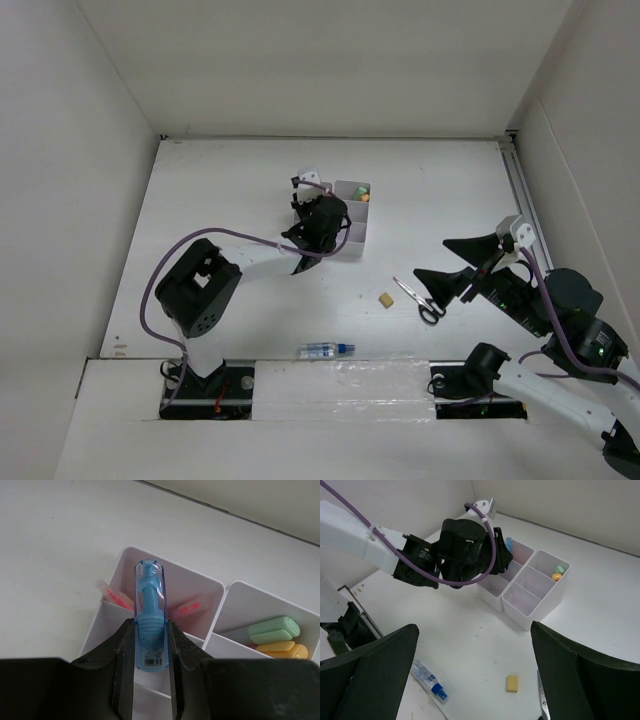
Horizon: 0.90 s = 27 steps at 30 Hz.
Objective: Sort the stationery into containers
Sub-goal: Place the stationery in the storage box.
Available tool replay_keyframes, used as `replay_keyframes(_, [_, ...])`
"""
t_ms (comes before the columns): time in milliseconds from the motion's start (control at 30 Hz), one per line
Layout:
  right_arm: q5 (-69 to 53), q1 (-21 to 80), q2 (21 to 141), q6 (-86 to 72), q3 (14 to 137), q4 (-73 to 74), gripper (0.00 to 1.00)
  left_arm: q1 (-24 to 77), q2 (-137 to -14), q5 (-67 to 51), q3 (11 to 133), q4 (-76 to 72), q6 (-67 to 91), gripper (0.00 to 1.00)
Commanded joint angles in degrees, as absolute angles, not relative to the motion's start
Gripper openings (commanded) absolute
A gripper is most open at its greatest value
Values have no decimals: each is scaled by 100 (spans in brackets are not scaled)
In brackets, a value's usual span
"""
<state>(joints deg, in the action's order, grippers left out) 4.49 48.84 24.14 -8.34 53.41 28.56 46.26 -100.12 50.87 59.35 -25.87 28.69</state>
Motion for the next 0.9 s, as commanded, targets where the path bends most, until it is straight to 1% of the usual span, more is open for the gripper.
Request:
replay_keyframes(0, [475, 4922, 2461, -765, 5326, 2698, 100, 4614, -10028, 5265, 5862, -2979, 2742, 0])
replay_keyframes(300, [475, 4922, 2514, -712, 5326, 2698, 100, 4667, -10028, 5396, 5695, -3059, 2926, 0])
replay_keyframes(500, [475, 4922, 2514, -712, 5378, 2698, 100, 4825, -10151, 5634, 5757, -2664, 3190, 0])
replay_keyframes(533, [475, 4922, 2514, -712, 5379, 2698, 100, 4825, -10151, 5703, 5757, -2663, 3243, 2])
replay_keyframes(567, [475, 4922, 2514, -712, 5379, 2698, 100, 4877, -10090, 5704, 5757, -2663, 3243, 5])
replay_keyframes(600, [475, 4922, 2514, -712, 5379, 2698, 100, 4878, -10090, 5704, 5757, -2593, 3304, 10])
replay_keyframes(633, [475, 4922, 2514, -712, 5379, 2698, 100, 4878, -10020, 5704, 5705, -2593, 3357, 17])
replay_keyframes(700, [475, 4922, 2514, -712, 5379, 2698, 100, 4878, -9949, 5704, 5643, -2593, 3410, 25])
replay_keyframes(767, [475, 4922, 2461, -712, 5379, 2698, 100, 4878, -9827, 5651, 5572, -2646, 3410, 29])
replay_keyframes(800, [475, 4922, 2461, -712, 5379, 2698, 100, 4948, -9704, 5721, 5494, -2628, 3410, 29])
replay_keyframes(867, [475, 4922, 2461, -712, 5379, 2698, 100, 5027, -9563, 5801, 5440, -2707, 3322, 33])
